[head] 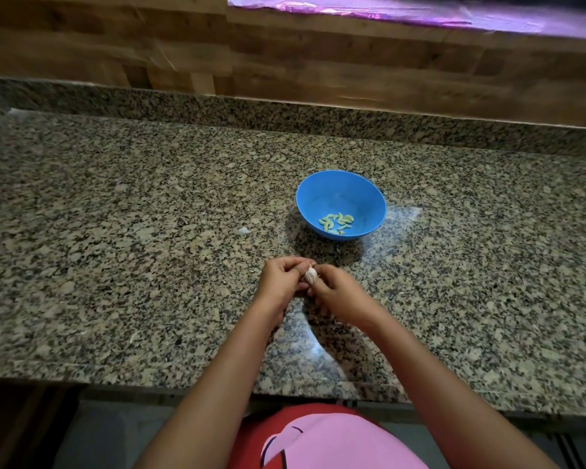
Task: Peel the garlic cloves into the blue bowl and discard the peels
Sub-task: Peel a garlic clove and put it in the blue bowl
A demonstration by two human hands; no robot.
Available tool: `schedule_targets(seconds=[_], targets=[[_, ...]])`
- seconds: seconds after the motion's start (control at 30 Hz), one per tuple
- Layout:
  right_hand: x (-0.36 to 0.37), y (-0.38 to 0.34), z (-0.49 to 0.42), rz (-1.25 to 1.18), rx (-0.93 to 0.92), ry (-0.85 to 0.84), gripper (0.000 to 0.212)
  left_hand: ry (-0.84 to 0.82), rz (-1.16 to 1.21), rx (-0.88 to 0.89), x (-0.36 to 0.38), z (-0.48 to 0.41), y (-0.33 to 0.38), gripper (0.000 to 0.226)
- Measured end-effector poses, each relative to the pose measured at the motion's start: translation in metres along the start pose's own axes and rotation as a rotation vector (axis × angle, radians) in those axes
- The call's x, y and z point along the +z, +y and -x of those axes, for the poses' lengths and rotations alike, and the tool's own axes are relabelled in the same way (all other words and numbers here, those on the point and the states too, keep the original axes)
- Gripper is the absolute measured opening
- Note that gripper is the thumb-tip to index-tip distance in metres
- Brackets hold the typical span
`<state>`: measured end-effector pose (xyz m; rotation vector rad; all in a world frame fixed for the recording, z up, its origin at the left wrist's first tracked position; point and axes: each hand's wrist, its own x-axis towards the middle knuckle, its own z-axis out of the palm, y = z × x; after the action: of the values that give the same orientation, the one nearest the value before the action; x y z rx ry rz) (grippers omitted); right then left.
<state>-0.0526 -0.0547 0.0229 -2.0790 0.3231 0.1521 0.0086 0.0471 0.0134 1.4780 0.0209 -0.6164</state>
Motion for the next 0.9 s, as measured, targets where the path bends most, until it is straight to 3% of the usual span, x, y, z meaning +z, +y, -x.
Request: schedule_targets(seconds=[0.2, 0.43, 0.6, 0.77, 0.9], targets=[[0.002, 0.002, -0.005, 0.215, -0.005, 0.135, 0.022, -0.012, 0.027, -0.015, 0.000, -0.002, 0.000, 0.016], [-0.010, 0.001, -0.008, -0.102, 0.073, -0.034, 0.024, -0.078, 0.071, -0.050, -0.010, -0.002, 0.007, 0.018], [-0.009, 0.000, -0.010, -0.085, 0.082, 0.005, 0.024, -0.109, -0.178, 0.001, -0.018, -0.002, 0.011, 0.020], [-0.008, 0.001, -0.006, -0.236, 0.143, 0.028, 0.029, 0.079, -0.777, 0.129, -0.029, -0.002, 0.020, 0.028], [-0.008, -0.004, 0.000, -0.454, 0.193, -0.053, 0.032, 0.089, -0.872, 0.177, -0.027, -0.003, 0.026, 0.035]])
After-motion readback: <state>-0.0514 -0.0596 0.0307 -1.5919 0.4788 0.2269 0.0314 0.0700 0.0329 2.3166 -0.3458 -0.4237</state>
